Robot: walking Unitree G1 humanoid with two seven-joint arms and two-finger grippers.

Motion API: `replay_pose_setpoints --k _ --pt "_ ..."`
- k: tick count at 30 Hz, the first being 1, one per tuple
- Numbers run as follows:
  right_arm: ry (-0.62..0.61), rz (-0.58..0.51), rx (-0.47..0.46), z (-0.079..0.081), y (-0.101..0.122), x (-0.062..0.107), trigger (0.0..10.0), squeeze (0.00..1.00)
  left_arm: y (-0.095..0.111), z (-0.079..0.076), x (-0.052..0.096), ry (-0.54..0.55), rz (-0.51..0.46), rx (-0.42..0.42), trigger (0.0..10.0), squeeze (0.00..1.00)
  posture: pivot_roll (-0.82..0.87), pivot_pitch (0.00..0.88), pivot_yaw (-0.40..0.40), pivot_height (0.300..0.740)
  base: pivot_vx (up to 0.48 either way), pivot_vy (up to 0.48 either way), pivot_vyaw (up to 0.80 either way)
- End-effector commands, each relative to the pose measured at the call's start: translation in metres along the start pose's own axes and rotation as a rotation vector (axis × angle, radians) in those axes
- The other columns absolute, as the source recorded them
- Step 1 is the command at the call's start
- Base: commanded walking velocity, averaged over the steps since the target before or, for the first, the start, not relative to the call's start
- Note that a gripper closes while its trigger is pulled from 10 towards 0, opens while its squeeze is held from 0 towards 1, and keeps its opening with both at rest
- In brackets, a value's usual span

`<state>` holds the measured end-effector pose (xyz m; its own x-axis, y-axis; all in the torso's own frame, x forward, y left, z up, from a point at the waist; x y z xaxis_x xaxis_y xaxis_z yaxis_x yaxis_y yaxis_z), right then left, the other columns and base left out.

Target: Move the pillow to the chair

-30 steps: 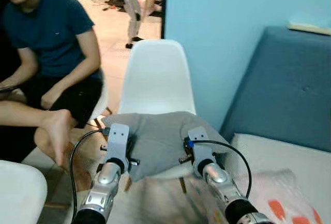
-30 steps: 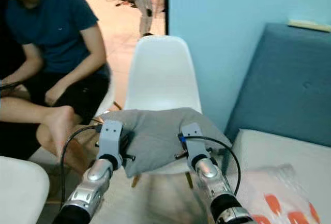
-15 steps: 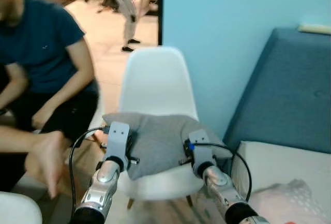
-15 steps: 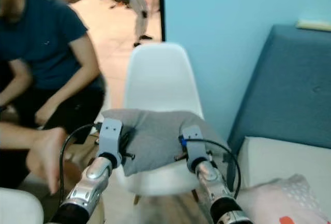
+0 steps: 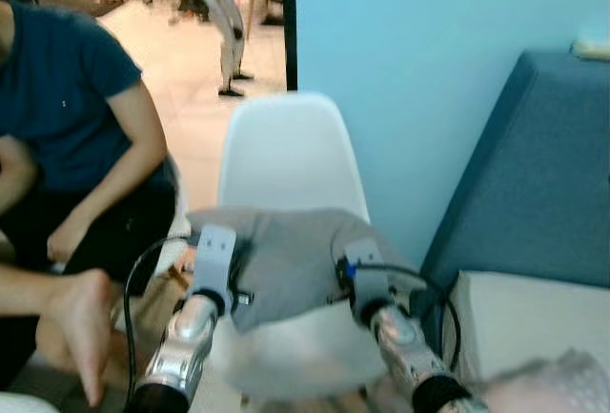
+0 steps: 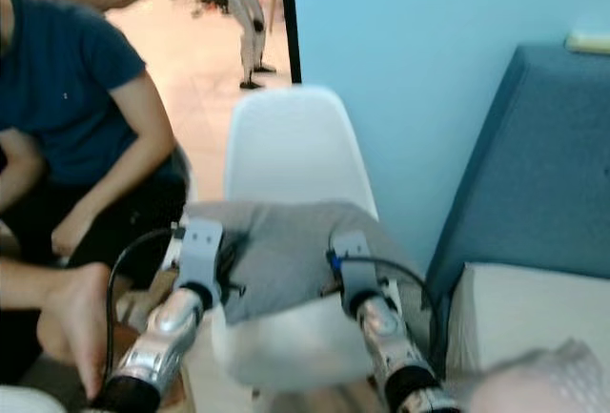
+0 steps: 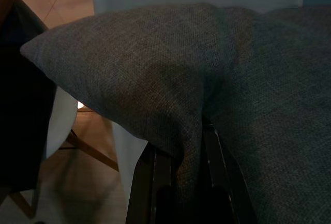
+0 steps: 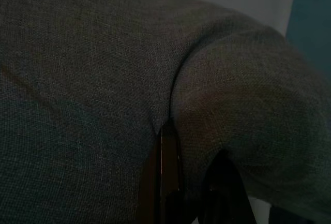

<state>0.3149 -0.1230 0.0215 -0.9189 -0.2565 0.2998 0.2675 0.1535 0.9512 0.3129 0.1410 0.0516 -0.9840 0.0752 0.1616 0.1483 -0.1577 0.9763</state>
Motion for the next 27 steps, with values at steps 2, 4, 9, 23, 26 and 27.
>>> replay_pose_setpoints --k 2,4,9,23,26,27 --pt "-0.054 0.037 0.0 -0.015 -0.011 0.007 10.0 0.0 0.005 0.032 0.004 0.156 -0.04 -0.004 10.0 0.0 0.02 0.074 0.029 0.74 0.0 0.0 0.0" --pt "-0.049 0.035 0.0 -0.014 -0.011 0.007 10.0 0.0 0.004 0.033 0.004 0.159 -0.035 -0.003 10.0 0.0 0.02 0.075 0.028 0.74 0.0 0.0 0.0" --pt "-0.029 0.031 0.014 -0.011 -0.007 0.004 10.0 0.0 -0.002 0.031 0.002 0.147 0.008 -0.002 10.0 0.0 0.02 0.084 0.027 0.74 0.0 0.0 0.0" --pt "-0.005 -0.114 -0.005 -0.005 0.027 -0.007 10.0 0.0 0.01 0.023 -0.007 0.117 -0.035 0.029 10.0 0.0 0.02 0.085 0.025 0.715 0.0 0.0 0.0" --pt "-0.016 -0.114 0.001 -0.008 0.027 -0.007 10.0 0.0 0.008 0.023 -0.005 0.113 -0.032 0.018 10.0 0.0 0.03 0.083 0.023 0.7 0.0 0.0 0.0" --pt "-0.017 -0.114 0.001 -0.008 0.027 -0.007 10.0 0.0 0.008 0.023 -0.005 0.112 -0.031 0.016 10.0 0.0 0.03 0.082 0.021 0.695 0.0 0.0 0.0"
Point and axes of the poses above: a point about 5 cm out from each wrist's last joint towards the gripper, its own x axis pointing back from the gripper into the wrist, its own y axis along the axis of the wrist's last joint, z = x × y, the point moved 1 cm from there along -x, pointing out of the wrist towards the gripper, and after that the axes turned 3 degrees about -x, right-handed, at the moved point
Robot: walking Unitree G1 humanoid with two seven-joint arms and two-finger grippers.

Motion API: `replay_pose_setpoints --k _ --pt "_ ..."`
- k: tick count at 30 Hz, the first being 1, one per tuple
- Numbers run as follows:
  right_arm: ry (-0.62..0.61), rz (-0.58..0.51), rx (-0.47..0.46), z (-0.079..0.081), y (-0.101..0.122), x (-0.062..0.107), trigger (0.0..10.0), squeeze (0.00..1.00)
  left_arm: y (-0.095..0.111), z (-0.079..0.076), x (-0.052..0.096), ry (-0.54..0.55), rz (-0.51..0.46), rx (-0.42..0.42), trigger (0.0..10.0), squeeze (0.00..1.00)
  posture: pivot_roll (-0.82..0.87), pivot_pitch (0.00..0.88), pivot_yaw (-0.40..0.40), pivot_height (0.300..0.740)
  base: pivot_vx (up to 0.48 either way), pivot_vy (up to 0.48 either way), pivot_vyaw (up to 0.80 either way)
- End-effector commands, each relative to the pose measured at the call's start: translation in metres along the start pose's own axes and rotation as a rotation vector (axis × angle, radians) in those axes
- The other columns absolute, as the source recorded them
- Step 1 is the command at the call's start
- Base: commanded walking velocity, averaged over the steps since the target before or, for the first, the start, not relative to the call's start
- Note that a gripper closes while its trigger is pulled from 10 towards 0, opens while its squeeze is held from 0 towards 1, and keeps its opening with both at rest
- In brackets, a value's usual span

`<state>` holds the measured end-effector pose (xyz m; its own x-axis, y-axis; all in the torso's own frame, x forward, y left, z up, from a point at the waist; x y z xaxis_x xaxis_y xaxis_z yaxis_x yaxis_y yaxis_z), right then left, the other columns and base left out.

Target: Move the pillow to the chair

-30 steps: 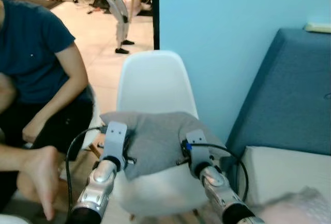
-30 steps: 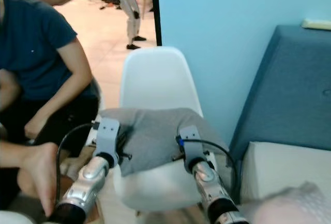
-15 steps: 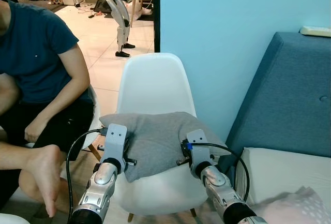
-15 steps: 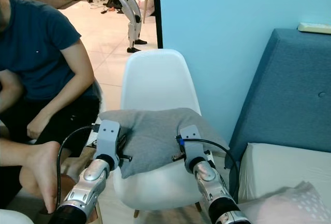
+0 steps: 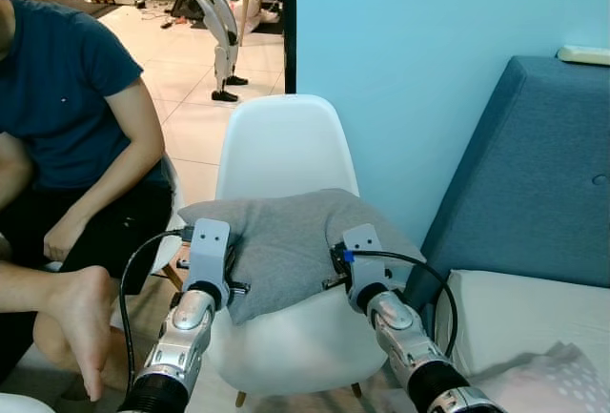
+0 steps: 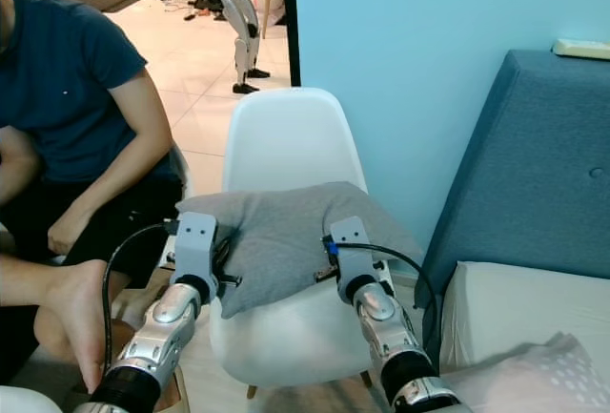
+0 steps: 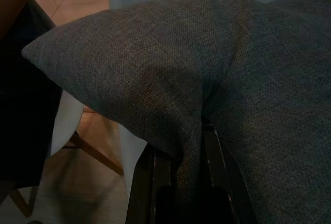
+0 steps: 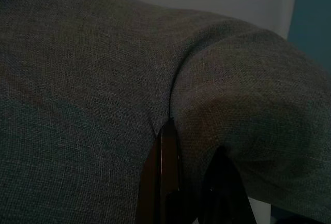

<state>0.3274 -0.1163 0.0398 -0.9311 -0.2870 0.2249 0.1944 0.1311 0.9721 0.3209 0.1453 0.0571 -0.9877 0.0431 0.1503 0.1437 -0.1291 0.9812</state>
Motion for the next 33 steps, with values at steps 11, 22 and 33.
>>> replay_pose_setpoints --k 11,22,33 --pt "-0.034 -0.038 0.006 -0.0084 0.0048 0.001 10.0 0.0 -0.0001 0.0202 0.0008 0.077 -0.014 -0.026 10.0 0.0 0.03 0.085 0.021 0.655 0.0 0.0 0.0" --pt "-0.037 -0.044 0.029 -0.0096 0.0023 0.0039 10.0 0.0 -0.0038 0.0191 0.0028 0.069 -0.002 -0.035 10.0 0.0 0.03 0.086 0.023 0.621 0.0 0.0 0.0" --pt "-0.052 -0.048 0.004 -0.0096 0.0028 0.0035 10.0 0.0 -0.004 0.0202 0.0026 0.047 -0.005 -0.064 10.0 0.0 0.02 0.094 0.029 0.601 0.0 0.0 0.0"
Point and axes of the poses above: a point about 5 cm out from each wrist's last joint towards the gripper, its own x axis pointing back from the gripper into the wrist, its own y axis along the axis of the wrist's last joint, z = x × y, the point moved 1 cm from there along -x, pointing out of the wrist towards the gripper, and after that the axes turned 3 degrees about -x, right-handed, at the moved point
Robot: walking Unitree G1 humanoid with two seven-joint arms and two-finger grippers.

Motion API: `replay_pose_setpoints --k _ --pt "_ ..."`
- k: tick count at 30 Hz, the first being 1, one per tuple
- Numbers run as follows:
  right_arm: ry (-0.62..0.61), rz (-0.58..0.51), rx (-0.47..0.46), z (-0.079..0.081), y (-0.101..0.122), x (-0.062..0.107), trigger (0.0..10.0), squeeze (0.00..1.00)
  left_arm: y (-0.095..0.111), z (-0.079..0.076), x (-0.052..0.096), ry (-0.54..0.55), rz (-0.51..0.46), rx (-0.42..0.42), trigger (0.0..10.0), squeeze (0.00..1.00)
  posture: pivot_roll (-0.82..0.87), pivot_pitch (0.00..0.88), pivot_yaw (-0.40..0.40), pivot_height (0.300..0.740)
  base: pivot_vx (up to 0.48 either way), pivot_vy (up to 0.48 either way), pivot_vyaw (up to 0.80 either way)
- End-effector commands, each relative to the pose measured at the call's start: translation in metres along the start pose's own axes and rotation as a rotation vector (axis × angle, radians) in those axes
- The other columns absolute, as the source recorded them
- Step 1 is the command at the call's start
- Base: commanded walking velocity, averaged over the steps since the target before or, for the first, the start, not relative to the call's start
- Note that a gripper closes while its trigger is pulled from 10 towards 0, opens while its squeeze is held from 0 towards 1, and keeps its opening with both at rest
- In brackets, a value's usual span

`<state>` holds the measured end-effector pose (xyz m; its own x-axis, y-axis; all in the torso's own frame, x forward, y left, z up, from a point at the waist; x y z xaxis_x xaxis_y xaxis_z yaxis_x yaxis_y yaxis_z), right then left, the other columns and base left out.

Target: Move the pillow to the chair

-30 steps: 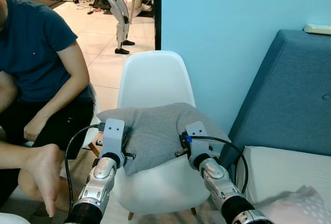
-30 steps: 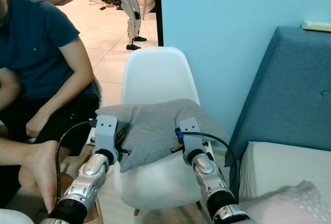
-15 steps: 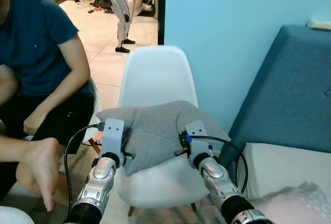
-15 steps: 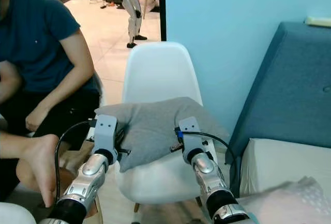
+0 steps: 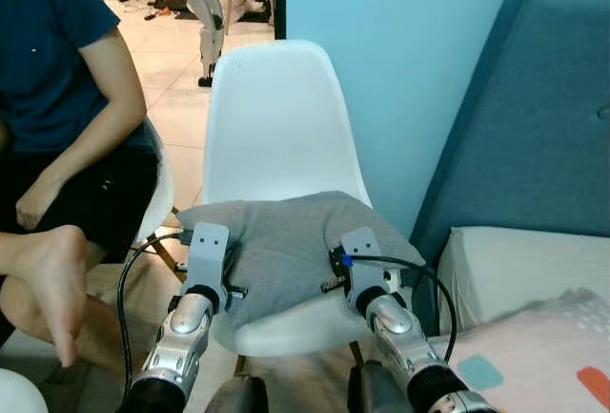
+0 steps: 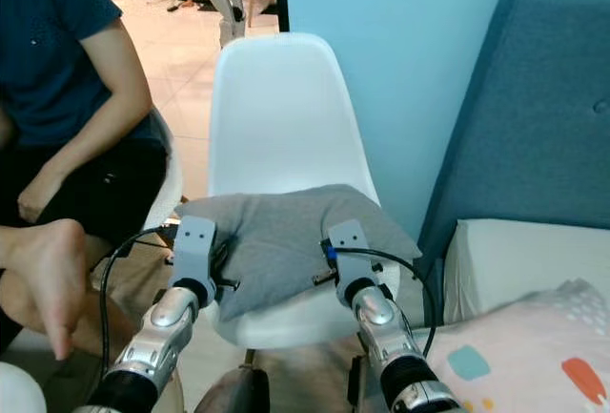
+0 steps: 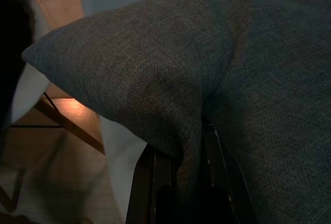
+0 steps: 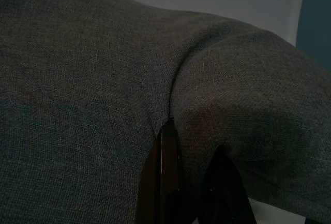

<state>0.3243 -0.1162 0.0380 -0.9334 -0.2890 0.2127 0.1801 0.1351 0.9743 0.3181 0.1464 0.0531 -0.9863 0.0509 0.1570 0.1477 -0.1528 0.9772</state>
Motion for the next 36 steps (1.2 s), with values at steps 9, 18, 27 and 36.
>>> replay_pose_setpoints --k 9,18,27,36 --pt "-0.022 -0.047 0.005 -0.005 0.014 -0.006 10.0 0.0 0.005 0.036 -0.006 0.084 -0.025 -0.102 10.0 0.0 0.01 0.141 0.009 0.591 0.0 0.0 0.0" --pt "-0.018 -0.108 0.043 -0.002 0.042 -0.021 10.0 0.0 0.025 0.048 -0.018 0.097 -0.087 -0.117 10.0 0.0 0.02 0.213 -0.026 0.591 0.0 0.0 0.0" --pt "-0.054 -0.106 0.082 -0.004 0.056 -0.031 10.0 0.0 0.023 0.034 -0.028 -0.015 -0.041 -0.184 10.0 0.0 0.02 0.239 -0.03 0.591 0.0 0.0 0.0" --pt "-0.067 -0.119 0.062 -0.005 0.059 -0.032 10.0 0.0 0.029 0.032 -0.032 -0.027 -0.056 -0.199 10.0 0.0 0.03 0.244 -0.015 0.576 0.0 0.0 0.0"
Point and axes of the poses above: a point about 5 cm out from each wrist's last joint towards the gripper, its own x axis pointing back from the gripper into the wrist, its own y axis along the axis of the wrist's last joint, z = x × y, the point moved 1 cm from there along -x, pointing out of the wrist towards the gripper, and after that the axes turned 3 degrees about -x, right-handed, at the moved point
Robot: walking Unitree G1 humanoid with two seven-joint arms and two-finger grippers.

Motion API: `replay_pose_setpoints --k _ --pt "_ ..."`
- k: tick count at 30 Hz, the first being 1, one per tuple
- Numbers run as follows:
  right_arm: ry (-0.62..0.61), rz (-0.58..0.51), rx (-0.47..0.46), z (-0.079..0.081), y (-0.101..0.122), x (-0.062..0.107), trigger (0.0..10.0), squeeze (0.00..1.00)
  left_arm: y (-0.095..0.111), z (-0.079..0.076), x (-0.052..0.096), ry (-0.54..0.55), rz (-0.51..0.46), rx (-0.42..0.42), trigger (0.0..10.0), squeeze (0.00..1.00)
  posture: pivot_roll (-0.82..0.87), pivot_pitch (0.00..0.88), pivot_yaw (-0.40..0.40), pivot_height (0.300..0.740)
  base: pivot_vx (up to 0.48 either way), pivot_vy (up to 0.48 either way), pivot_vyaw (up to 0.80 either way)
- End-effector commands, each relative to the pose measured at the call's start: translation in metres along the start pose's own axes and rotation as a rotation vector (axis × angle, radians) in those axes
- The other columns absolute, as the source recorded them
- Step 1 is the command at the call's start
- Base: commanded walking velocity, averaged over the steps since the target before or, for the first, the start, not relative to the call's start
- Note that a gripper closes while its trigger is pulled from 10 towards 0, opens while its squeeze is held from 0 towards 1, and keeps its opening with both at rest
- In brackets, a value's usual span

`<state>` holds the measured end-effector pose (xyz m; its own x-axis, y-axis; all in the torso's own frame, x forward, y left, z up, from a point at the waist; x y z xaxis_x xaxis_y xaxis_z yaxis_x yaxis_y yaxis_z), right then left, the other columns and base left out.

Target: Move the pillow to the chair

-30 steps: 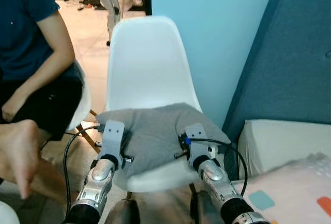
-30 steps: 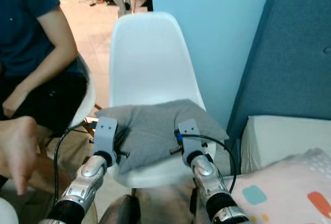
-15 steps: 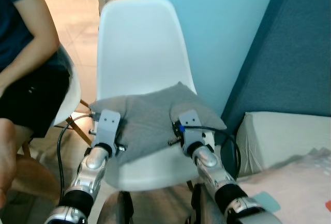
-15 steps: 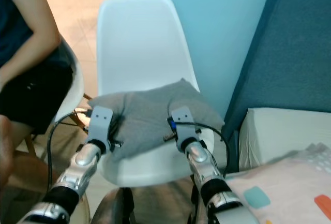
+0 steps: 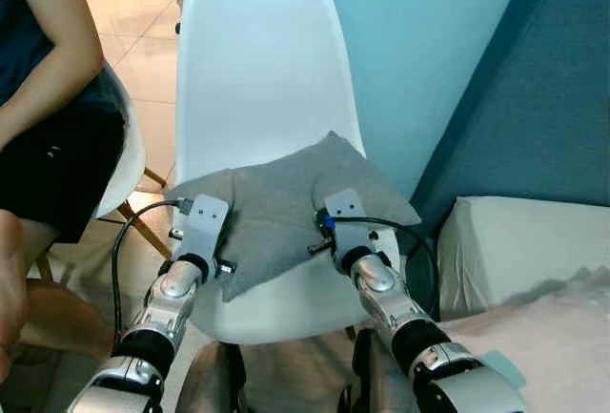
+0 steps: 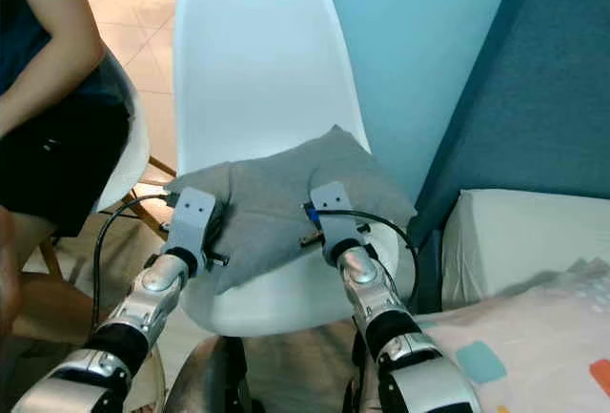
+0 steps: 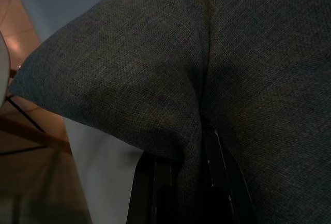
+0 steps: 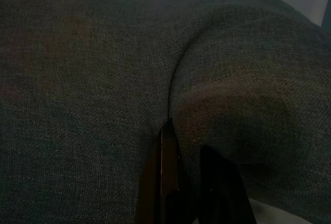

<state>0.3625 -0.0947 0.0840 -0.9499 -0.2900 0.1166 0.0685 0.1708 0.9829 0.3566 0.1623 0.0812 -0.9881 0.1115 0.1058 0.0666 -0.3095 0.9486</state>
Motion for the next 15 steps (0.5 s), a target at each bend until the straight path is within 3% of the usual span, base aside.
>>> replay_pose_setpoints --k 1,10,11,13,14,15 --pt "-0.055 -0.018 0.0 -0.0107 0.0031 -0.0002 10.0 0.0 -0.0031 0.0094 0.0011 0.017 0.008 -0.036 10.0 0.0 0.03 0.245 -0.015 0.576 0.0 0.0 0.0" --pt "-0.079 -0.014 -0.058 -0.0117 -0.0006 0.0012 10.0 0.0 -0.0057 0.0081 0.0002 -0.008 0.023 -0.078 10.0 0.0 0.04 0.247 -0.024 0.576 0.0 0.0 0.0" --pt "-0.067 -0.045 -0.102 -0.0106 0.001 0.0023 10.0 1.0 -0.0071 0.0083 0.0 -0.018 0.037 -0.081 10.0 0.38 0.04 0.245 -0.022 0.576 0.0 0.0 0.0" --pt "-0.059 -0.071 -0.133 -0.0099 0.0025 0.0032 10.0 1.0 -0.0086 0.009 -0.0001 -0.021 0.049 -0.071 10.0 0.38 0.04 0.245 -0.022 0.576 0.0 0.0 0.0" --pt "-0.057 -0.073 -0.135 -0.0094 0.0024 0.0034 10.0 1.0 -0.0091 0.01 -0.0002 -0.023 0.054 -0.055 10.0 1.0 0.04 0.244 -0.02 0.576 0.0 0.0 0.0" --pt "-0.057 -0.071 -0.132 -0.009 0.002 0.0034 10.0 1.0 -0.0093 0.0106 -0.0003 -0.025 0.056 -0.044 10.0 1.0 0.04 0.244 -0.02 0.576 0.0 0.0 0.0"
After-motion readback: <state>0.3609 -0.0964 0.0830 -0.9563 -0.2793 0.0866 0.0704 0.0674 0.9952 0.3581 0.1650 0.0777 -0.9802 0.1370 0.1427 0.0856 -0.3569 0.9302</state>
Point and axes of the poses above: a point about 5 cm out from each wrist's last joint towards the gripper, its own x axis pointing back from the gripper into the wrist, its own y axis along the axis of the wrist's last joint, z = x × y, the point moved 1 cm from there along -x, pointing out of the wrist towards the gripper, and after that the axes turned 3 degrees about -x, right-handed, at the moved point
